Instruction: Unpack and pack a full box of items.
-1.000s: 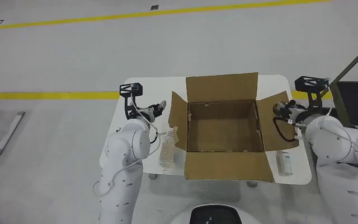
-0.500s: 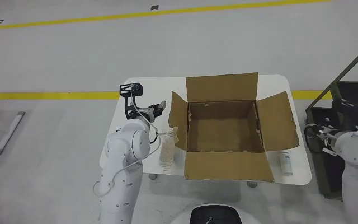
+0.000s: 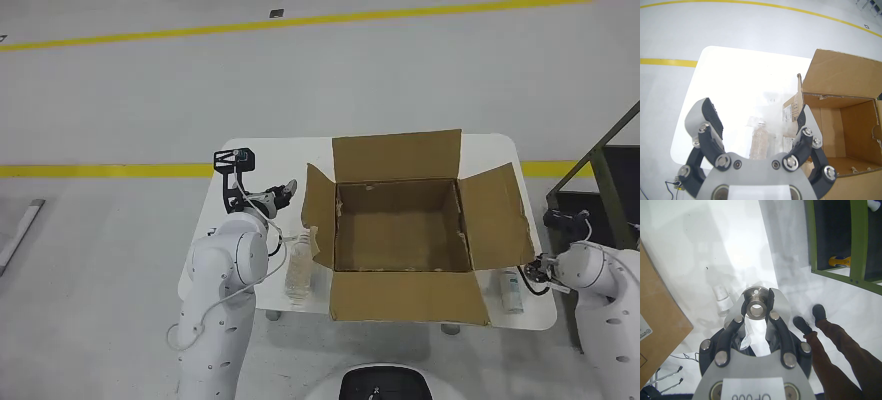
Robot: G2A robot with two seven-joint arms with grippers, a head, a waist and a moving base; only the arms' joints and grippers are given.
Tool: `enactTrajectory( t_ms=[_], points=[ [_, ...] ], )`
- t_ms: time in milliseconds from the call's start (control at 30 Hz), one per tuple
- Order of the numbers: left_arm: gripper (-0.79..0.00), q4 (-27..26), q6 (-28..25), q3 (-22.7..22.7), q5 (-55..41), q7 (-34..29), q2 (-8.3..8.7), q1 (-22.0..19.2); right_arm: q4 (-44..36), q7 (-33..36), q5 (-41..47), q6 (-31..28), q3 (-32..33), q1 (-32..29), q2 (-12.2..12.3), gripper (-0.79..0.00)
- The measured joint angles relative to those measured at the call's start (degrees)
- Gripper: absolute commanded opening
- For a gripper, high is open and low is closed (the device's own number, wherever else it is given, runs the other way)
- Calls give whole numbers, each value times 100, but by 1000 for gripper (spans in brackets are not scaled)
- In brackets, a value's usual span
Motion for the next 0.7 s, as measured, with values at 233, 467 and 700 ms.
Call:
enactTrajectory(
  t_ms=[233,467,700],
  points=[
    [0,0,0,0,0,0,0,0,181,17,23,74,-171,-23,3,-785],
    [0,0,0,0,0,0,0,0,326,-80,135,138,-260,-47,5,-637],
    [0,0,0,0,0,0,0,0,282,-43,158,172,-317,-90,21,-557]
  ],
)
